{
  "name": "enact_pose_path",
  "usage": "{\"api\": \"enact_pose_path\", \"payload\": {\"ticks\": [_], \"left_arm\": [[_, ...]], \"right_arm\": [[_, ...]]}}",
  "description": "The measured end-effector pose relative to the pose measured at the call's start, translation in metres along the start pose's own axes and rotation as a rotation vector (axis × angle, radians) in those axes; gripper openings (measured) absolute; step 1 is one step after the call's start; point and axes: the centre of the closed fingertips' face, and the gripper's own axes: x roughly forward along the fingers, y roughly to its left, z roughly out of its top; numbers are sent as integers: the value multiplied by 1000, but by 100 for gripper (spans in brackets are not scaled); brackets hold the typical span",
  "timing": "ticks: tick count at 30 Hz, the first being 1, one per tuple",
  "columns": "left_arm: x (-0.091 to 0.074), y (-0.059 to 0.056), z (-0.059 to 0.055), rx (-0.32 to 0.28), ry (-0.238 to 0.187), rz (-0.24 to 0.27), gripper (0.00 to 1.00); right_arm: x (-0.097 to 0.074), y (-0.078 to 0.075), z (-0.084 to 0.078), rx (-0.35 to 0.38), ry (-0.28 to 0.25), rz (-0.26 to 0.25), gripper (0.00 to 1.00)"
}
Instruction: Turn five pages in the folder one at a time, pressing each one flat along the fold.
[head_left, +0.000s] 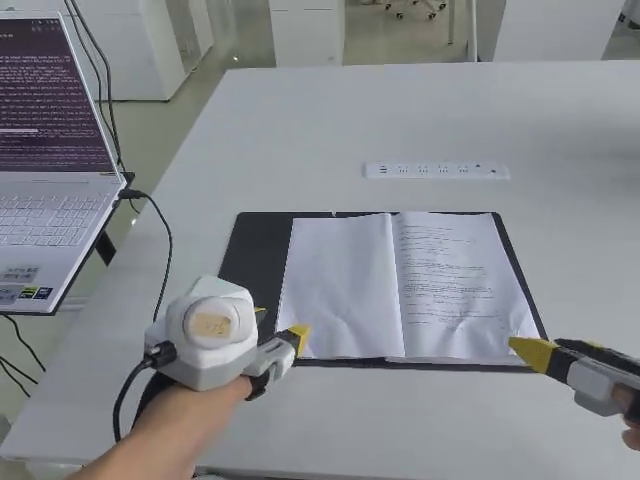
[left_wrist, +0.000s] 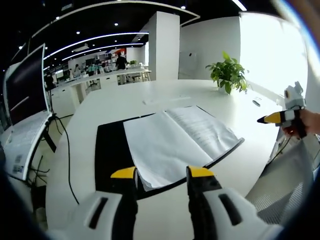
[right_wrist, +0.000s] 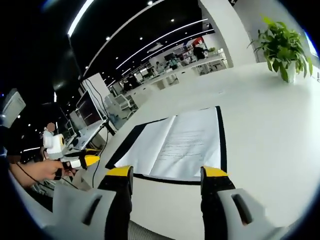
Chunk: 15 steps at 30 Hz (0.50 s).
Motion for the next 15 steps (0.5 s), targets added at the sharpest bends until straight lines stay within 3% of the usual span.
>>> {"api": "enact_pose_path", "payload": {"ticks": [5, 9, 15], "left_arm": [[-13, 0, 2, -29, -9, 5, 56], [-19, -6, 0, -39, 0, 0, 70], [-26, -11, 1, -2, 7, -3, 77]], "right_arm": [[-8, -12, 13, -76, -49, -57, 66], [-11, -23, 14, -111, -52, -80, 78], [-12, -29, 8, -144, -37, -91, 84]]}}
